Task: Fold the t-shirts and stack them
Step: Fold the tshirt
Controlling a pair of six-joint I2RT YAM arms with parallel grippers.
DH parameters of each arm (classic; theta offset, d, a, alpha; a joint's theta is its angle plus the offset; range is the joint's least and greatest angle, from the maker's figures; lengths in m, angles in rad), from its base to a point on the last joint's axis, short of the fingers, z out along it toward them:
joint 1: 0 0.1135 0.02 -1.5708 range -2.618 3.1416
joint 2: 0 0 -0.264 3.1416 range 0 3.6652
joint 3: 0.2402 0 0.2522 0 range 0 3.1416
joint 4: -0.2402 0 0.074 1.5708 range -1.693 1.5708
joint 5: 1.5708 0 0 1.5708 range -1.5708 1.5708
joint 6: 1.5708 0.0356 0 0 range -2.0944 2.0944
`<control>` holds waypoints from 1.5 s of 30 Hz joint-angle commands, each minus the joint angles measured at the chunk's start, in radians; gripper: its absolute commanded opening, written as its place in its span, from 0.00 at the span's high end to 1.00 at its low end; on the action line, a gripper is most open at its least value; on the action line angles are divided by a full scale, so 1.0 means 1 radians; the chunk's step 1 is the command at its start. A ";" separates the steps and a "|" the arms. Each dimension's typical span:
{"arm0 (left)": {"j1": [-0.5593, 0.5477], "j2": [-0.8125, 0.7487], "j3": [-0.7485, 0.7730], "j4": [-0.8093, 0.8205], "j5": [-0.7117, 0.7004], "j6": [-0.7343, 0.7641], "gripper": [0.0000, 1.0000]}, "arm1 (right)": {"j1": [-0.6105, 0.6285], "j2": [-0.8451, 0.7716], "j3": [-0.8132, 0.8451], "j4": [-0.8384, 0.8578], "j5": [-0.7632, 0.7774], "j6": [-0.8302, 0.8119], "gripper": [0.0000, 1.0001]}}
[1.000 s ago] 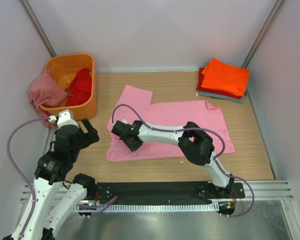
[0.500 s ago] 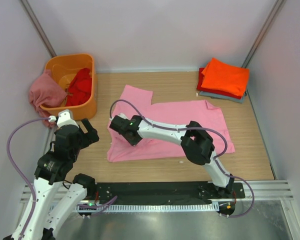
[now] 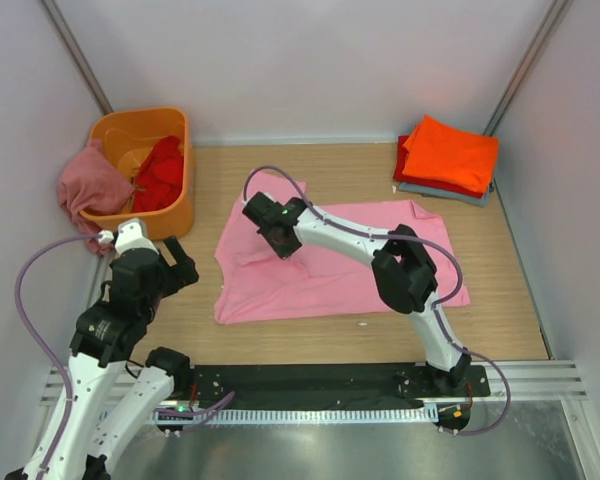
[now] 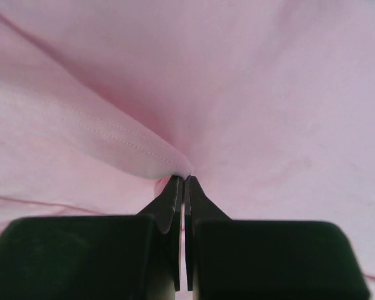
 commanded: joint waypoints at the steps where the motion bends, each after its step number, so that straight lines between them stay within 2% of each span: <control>1: 0.007 0.011 -0.004 0.032 -0.021 -0.010 0.12 | -0.034 0.017 0.069 0.036 -0.031 -0.053 0.98; 5: 0.007 0.017 -0.004 0.029 -0.022 -0.008 0.12 | -0.057 0.067 0.118 0.030 -0.049 -0.085 0.97; 8: 0.007 0.019 -0.004 0.030 -0.021 -0.008 0.12 | -0.073 0.101 0.144 0.029 -0.034 -0.106 0.91; 11: 0.006 0.022 -0.004 0.030 -0.021 -0.007 0.12 | -0.102 0.126 0.170 0.012 0.009 -0.103 0.79; 12: 0.007 0.025 -0.004 0.032 -0.019 -0.007 0.12 | -0.111 0.132 0.179 0.004 0.018 -0.091 0.62; 14: 0.007 0.026 -0.004 0.032 -0.019 -0.007 0.12 | -0.134 0.146 0.204 -0.022 0.027 -0.080 0.41; 17: 0.009 0.026 -0.004 0.033 -0.015 -0.005 0.12 | -0.148 0.139 0.219 -0.036 0.096 -0.065 0.29; 21: 0.009 0.028 -0.005 0.036 -0.010 -0.002 0.12 | -0.148 0.094 0.231 -0.042 0.158 -0.046 0.29; 26: 0.010 0.031 -0.007 0.038 -0.004 -0.001 0.12 | -0.148 -0.009 0.149 0.010 0.041 0.019 0.29; 29: 0.010 0.035 -0.011 0.046 0.016 0.001 0.13 | -0.149 -0.135 -0.015 0.096 0.047 0.084 0.29; 30: 0.010 0.048 -0.016 0.061 0.060 0.013 0.13 | -0.158 -0.229 -0.128 0.126 0.043 0.102 0.29; 32: 0.010 0.078 -0.020 0.091 0.108 0.019 0.16 | -0.178 -0.322 -0.241 0.212 -0.007 0.162 0.29; 36: 0.009 0.233 -0.028 0.145 0.195 -0.048 0.19 | -0.246 -0.521 -0.524 0.294 -0.046 0.245 0.29; 37: 0.004 0.306 -0.036 0.173 0.264 -0.092 0.20 | -0.279 -0.596 -0.567 0.314 -0.049 0.259 0.30; 40: -0.046 0.432 -0.100 0.347 0.321 -0.154 0.22 | -0.371 -0.702 -0.741 0.372 -0.113 0.329 0.29; 41: -0.063 0.471 -0.112 0.424 0.320 -0.186 0.22 | -0.455 -0.757 -0.782 0.389 -0.149 0.345 0.29; 42: -0.089 0.503 -0.128 0.456 0.321 -0.197 0.23 | -0.494 -0.779 -0.854 0.427 -0.238 0.368 0.29; 45: -0.122 0.636 -0.131 0.539 0.320 -0.228 0.23 | -0.614 -0.830 -0.954 0.460 -0.342 0.386 0.29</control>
